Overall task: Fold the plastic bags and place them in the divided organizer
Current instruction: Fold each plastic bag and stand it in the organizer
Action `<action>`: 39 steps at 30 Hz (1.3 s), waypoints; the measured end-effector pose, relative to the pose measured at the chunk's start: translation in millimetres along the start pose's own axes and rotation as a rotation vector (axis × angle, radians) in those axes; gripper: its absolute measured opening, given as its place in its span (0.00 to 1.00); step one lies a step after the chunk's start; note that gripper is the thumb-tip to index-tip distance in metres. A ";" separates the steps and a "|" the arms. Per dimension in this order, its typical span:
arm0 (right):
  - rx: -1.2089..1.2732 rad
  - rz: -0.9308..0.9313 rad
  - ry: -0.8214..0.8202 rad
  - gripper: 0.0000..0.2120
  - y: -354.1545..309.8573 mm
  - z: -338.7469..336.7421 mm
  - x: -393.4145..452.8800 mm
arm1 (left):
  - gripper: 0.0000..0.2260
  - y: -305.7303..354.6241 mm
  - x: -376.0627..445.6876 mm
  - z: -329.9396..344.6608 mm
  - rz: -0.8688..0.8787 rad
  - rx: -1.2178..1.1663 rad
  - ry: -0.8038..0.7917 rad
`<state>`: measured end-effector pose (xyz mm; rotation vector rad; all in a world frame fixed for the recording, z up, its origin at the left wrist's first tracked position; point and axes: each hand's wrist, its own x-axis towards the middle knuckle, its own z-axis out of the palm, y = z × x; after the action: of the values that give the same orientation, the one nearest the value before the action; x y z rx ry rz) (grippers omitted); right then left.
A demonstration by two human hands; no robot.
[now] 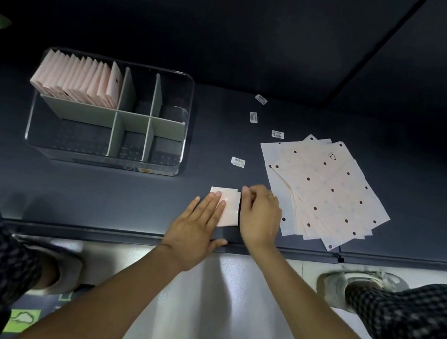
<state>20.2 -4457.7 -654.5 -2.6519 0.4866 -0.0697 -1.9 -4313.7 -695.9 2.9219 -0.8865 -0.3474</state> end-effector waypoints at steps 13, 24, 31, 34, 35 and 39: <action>-0.402 -0.636 -0.430 0.36 39.4 25.8 -21.7 | 0.37 -22.6 -0.7 -8.7 0.120 -0.010 -0.043; -0.119 -0.441 -0.348 0.17 12.0 5.4 8.0 | 0.30 -29.2 2.1 -7.4 0.008 -0.244 -0.001; -0.223 -0.287 -0.551 0.20 -19.3 2.4 45.5 | 0.27 -28.5 4.0 -10.2 -0.010 -0.336 0.035; -0.371 -0.228 -0.634 0.17 -25.0 -0.6 51.0 | 0.25 -26.9 4.9 -11.1 -0.041 -0.396 0.062; -0.397 -0.208 -0.655 0.16 -26.3 -2.4 49.4 | 0.25 -26.1 4.5 -12.6 -0.064 -0.420 0.068; -0.105 -0.125 -0.640 0.06 -27.9 -7.4 37.8 | 0.32 -23.4 4.2 -28.3 -0.280 -0.828 0.165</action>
<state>63.8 -4450.4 -636.9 -2.6027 0.1108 0.7578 20.8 -4296.5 -672.3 2.2371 -0.2098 -0.3669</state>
